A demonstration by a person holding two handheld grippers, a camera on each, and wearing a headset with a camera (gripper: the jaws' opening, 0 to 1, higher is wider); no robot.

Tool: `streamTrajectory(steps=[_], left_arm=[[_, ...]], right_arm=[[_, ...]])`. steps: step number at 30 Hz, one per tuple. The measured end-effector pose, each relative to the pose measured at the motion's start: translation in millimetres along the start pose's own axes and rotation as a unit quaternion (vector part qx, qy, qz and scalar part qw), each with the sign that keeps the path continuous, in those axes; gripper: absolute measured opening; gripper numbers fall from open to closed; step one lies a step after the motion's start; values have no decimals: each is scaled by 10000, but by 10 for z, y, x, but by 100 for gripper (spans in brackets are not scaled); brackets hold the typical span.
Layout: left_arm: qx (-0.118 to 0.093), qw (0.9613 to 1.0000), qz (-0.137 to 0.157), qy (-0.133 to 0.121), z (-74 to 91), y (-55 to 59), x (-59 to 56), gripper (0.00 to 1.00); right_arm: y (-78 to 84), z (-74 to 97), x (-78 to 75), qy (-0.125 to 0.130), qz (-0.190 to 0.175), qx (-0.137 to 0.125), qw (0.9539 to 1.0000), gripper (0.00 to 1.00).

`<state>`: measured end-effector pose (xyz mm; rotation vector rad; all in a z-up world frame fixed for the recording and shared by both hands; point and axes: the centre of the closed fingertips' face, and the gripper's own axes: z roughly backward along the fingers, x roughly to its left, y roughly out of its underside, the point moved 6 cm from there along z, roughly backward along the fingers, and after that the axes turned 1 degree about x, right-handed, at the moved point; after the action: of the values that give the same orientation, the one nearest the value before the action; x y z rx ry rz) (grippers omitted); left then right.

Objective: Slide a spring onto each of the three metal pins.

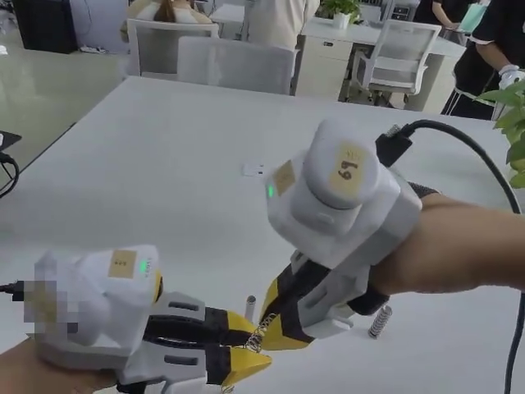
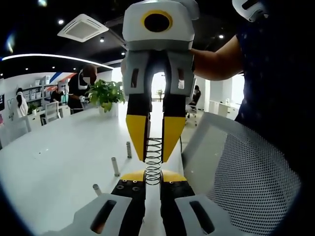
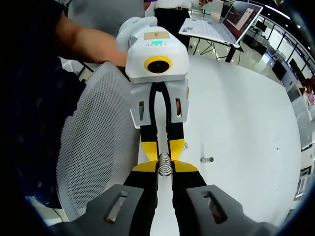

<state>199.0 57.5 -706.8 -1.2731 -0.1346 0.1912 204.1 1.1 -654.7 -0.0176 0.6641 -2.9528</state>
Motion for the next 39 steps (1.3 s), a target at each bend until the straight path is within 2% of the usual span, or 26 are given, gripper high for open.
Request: streamTrajectory(steps=[16,24,30,34,39], left_arm=[[58,10000,42,-55,4,33,30,4],[101,9999,84,-108,13,54,47,10],[83,9995,158,-276,83,75,102,17],[65,9985,232,-488,143,117,153,23],[74,9976,287,-623,176,166,176,30]], right_arm=[[-22,-39,-37,1,60,119,9999,7],[-40,-30,-76,82,54,71,9999,7],[-23,-3,-103,129,28,80,9999,7],[34,15,-139,186,-9,130,9997,7],[81,40,-169,250,-67,141,9996,7]])
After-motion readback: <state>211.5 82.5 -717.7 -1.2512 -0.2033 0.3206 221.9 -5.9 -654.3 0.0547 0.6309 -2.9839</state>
